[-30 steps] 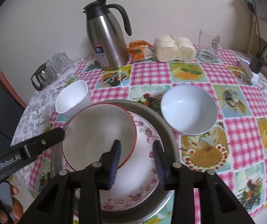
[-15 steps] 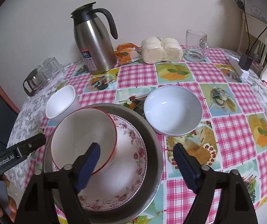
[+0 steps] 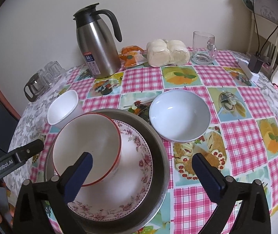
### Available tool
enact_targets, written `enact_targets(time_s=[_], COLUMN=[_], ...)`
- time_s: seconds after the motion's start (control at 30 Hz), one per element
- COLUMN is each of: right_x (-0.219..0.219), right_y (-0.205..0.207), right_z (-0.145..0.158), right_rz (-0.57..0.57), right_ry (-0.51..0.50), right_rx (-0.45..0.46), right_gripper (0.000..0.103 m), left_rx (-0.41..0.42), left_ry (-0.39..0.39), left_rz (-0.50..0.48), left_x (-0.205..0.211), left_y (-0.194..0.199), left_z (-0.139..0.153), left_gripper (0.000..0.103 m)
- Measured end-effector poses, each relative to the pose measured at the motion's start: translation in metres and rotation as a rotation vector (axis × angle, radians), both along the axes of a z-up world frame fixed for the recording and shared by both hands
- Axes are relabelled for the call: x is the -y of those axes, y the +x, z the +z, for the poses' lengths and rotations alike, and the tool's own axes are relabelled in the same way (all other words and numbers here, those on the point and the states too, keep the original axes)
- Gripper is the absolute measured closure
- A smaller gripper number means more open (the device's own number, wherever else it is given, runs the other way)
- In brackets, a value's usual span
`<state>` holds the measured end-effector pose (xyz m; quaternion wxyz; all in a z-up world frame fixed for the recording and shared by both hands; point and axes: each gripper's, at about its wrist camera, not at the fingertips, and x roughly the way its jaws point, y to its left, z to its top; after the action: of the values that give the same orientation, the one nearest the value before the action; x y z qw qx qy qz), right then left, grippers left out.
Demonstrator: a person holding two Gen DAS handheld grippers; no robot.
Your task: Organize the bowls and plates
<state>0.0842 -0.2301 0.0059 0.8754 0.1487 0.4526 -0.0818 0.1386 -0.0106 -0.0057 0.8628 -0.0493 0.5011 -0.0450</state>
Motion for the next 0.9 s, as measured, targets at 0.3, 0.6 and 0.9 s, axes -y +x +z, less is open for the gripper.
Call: enact_targets(time_s=[0.3, 0.6, 0.9], right_x=[-0.003, -0.01, -0.018], right_y=[0.0, 0.002, 0.003], right_z=[0.0, -0.001, 0.007], right_rz=[-0.003, 0.01, -0.002], right_ry=[-0.009, -0.032, -0.063], right_rx=[0.003, -0.002, 0.025], right_gripper=[0.0, 0.0, 0.0], left_rx=[0.011, 0.012, 0.054], left_ry=[-0.012, -0.067, -0.08], left_rz=[0.044, 0.065, 0.058], left_x=[-0.013, -0.024, -0.032], left_y=[0.003, 0.01, 0.021], left_z=[0.0, 0.001, 0.006], left_gripper=[0.005, 0.005, 0.005])
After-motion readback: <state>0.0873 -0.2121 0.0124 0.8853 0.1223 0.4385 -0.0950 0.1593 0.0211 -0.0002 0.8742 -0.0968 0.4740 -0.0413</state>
